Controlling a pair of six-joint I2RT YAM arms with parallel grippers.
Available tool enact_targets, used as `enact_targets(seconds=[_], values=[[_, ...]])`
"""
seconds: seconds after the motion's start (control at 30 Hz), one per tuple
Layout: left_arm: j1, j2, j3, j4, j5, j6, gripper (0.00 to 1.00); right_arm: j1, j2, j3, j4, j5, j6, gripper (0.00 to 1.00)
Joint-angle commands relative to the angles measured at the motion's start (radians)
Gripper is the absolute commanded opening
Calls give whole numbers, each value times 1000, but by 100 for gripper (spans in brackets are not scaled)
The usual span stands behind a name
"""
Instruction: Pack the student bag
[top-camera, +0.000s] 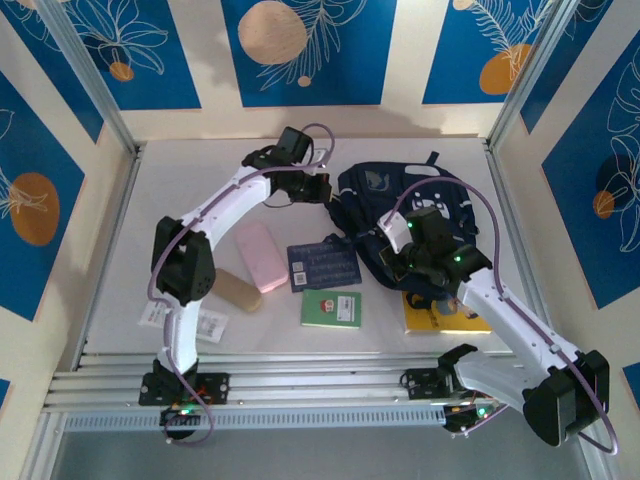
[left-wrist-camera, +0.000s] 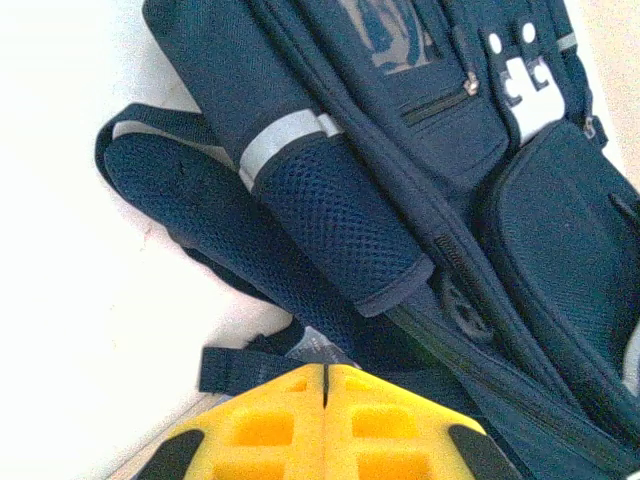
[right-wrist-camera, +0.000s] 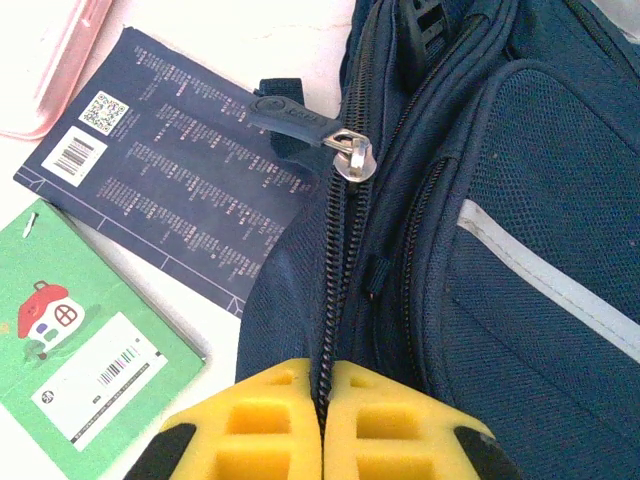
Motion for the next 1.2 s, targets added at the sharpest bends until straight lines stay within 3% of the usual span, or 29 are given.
enact_targets(seconds=[0.0,0.1,0.13,0.23,0.4,0.57,0.77,1.03,1.17], values=[[-7,-22,-42,21,65,-19,4,11,-32,-12,19,-12,31,0],[-15,-77,-150,112,177,-61,33,13,-36,-19,25,-16,33,0],[-20,-87,-177,140,213,-72,38,13,-35,-18,25,-16,34,0],[-38,-113,-273,239,315,-167,44,11,-34,-18,28,-18,43,0],[-68,-190,-558,696,418,-592,54,8,-31,-20,35,-21,56,0],[-90,-223,-696,986,376,-849,55,3,-24,-20,39,-30,65,0],[-101,-220,-768,1148,352,-963,46,-1,-25,-19,35,-36,71,0],[-99,-279,-812,1098,295,-933,37,-3,-25,-20,34,-33,66,0],[-107,-284,-809,1119,291,-952,40,-4,-25,-18,33,-36,67,0]])
